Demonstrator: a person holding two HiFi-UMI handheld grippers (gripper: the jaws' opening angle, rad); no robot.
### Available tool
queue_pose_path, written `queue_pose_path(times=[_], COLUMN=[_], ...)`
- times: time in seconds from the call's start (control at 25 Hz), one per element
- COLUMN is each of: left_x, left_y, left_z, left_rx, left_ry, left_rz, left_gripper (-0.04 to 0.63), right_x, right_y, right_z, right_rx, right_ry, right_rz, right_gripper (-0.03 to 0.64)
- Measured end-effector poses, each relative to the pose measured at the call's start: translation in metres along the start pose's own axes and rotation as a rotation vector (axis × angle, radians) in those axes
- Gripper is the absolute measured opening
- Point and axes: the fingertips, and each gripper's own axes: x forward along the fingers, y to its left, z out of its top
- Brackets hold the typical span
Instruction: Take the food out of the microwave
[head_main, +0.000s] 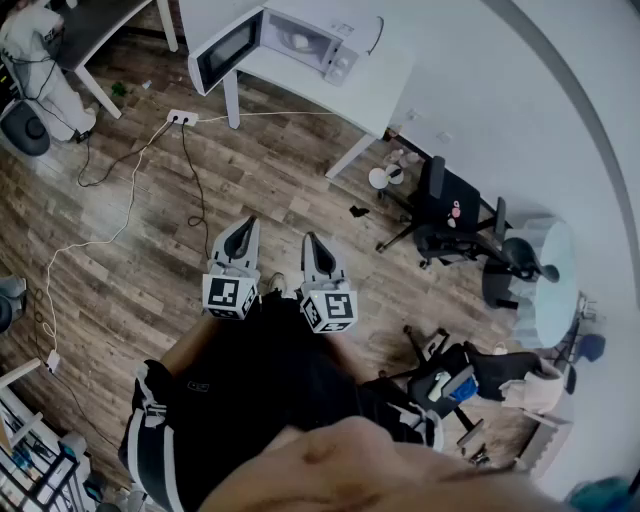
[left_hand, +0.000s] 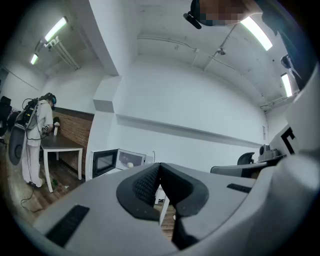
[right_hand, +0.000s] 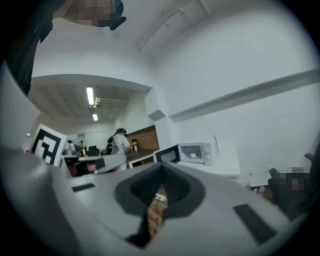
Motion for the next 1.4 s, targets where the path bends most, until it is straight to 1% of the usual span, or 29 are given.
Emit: queue_pose_path(times=[0.12,0.36,0.6,0.76,0.88,1.04,1.2,1.4], left_x=[0.003,0.002,-0.002,-0.005,-0.009,-0.017,-0.025,-0.030], left_y=[-0.001,0.001,0.005,0.012,0.021,0.035,0.046,0.062], left_z=[-0.002,-0.003,-0.002,0.003,0.007,-0.002,0.003,-0.001], left_rx=[-0.006,0.008,0.005,-0.007,-0.007,-0.009,-0.021,-0.001], left_ry=[0.003,0.009,0.003,-0.002,-0.022,-0.006,-0.006,-0.017], left_rz=[-0.008,-0.006,-0.008,-0.012,-0.008,-0.003,-0.018,-0.024], left_gripper=[0.032,0.031,0.032,0.032,0.031,0.032,0.031,0.032], right_x=[0.001,0.004,0.006,0.011,0.014,0.019,0.024,0.032], right_y=[-0.003,0.000,0.004,0.010,0.017,0.028,0.043,0.054], right_z=[0.002,0.003,0.001,0.002,0.001,-0.002,-0.007,-0.008], right_rx=[0.001,0.004,0.022,0.015,0.009,0.003,-0.004,-0.009], right_ry=[-0.003,-0.001,-0.003,-0.003,-0.005,-0.001,0.003,-0.010], right_rz=[-0.002,0.001,0.003,-0.002,-0.012,-0.025,-0.039,-0.065], right_gripper=[0.031,0.031,0.031,0.031,0.031,0.031,0.031,0.031])
